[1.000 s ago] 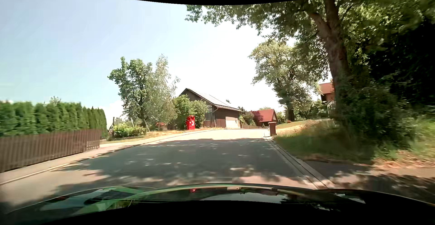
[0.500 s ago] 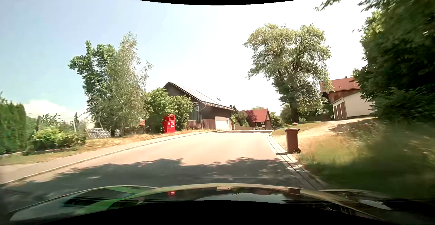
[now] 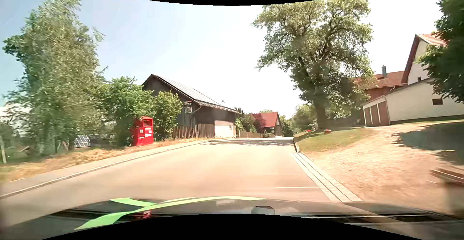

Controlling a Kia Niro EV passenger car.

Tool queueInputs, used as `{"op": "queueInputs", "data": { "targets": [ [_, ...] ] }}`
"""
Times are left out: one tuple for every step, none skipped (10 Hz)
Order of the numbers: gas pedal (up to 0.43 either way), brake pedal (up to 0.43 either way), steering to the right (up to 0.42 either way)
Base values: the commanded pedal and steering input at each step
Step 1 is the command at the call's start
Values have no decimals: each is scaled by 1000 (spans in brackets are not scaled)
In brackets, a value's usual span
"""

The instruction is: Follow the waypoints while adhering to traffic rules and regulations

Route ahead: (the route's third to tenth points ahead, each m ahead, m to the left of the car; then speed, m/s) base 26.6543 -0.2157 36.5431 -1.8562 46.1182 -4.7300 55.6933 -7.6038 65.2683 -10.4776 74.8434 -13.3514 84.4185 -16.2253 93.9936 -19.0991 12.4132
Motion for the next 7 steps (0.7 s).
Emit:
{"op": "queueInputs", "data": {
  "targets": [
    [150, 0, 32],
    [150, 0, 32],
    [150, 0, 32],
    [150, 0, 32],
    [138, 0, 32],
    [138, 0, 32],
    [138, 0, 35]
  ]
}}
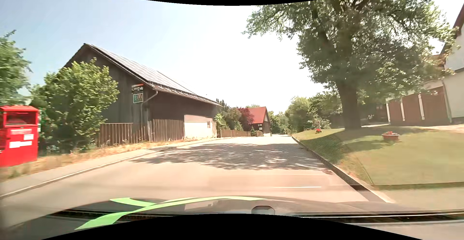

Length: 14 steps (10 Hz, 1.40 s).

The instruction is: Follow the waypoints while adhering to traffic rules and regulations

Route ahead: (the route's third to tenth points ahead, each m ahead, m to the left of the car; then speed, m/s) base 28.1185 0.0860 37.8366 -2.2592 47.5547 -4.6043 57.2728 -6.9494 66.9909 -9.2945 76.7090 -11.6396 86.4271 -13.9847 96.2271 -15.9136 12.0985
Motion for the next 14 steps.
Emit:
{"op": "queueInputs", "data": {
  "targets": [
    [138, 0, 39],
    [150, 0, 41],
    [157, 0, 42],
    [169, 0, 42],
    [177, 0, 42],
    [189, 0, 41],
    [189, 0, 41],
    [197, 0, 39],
    [197, 0, 37],
    [209, 0, 34],
    [209, 0, 33],
    [209, 0, 34],
    [189, 0, 34],
    [150, 0, 34]
  ]
}}
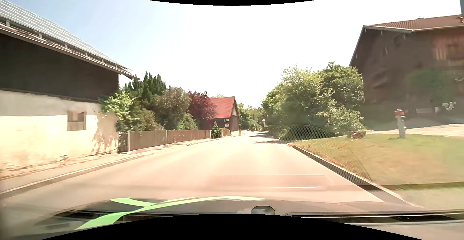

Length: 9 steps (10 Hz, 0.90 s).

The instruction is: Follow the waypoints while adhering to traffic rules and regulations

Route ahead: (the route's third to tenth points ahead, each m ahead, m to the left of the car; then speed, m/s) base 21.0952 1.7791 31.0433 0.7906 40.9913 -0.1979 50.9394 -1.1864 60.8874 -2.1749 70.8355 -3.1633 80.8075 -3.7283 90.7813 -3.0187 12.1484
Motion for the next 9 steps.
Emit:
{"op": "queueInputs", "data": {
  "targets": [
    [150, 0, 33],
    [150, 0, 33],
    [157, 0, 32],
    [157, 0, 32],
    [157, 0, 31],
    [150, 0, 27],
    [138, 0, 20],
    [138, 0, 14],
    [138, 0, 11]
  ]
}}
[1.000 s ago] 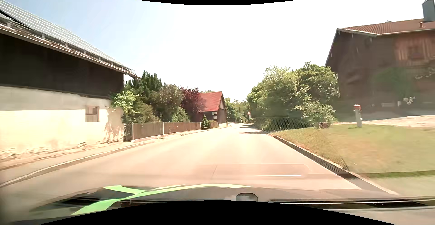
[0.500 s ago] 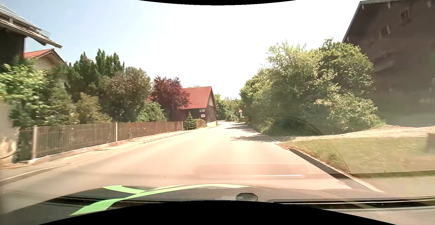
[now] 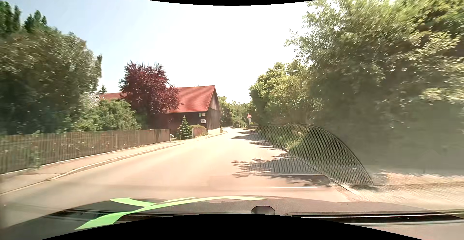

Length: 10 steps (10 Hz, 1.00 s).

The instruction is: Follow the waypoints while adhering to traffic rules and regulations

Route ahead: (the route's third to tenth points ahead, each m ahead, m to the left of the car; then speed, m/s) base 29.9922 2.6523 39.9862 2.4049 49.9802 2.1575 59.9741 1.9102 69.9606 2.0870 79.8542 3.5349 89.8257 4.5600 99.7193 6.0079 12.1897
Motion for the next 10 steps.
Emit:
{"op": "queueInputs", "data": {
  "targets": [
    [150, 0, 9],
    [150, 0, 9],
    [150, 0, 8],
    [150, 0, 7],
    [130, 0, 2],
    [130, 0, -1],
    [130, 0, -1],
    [130, 0, -1],
    [130, 0, -2],
    [130, 0, -2]
  ]
}}
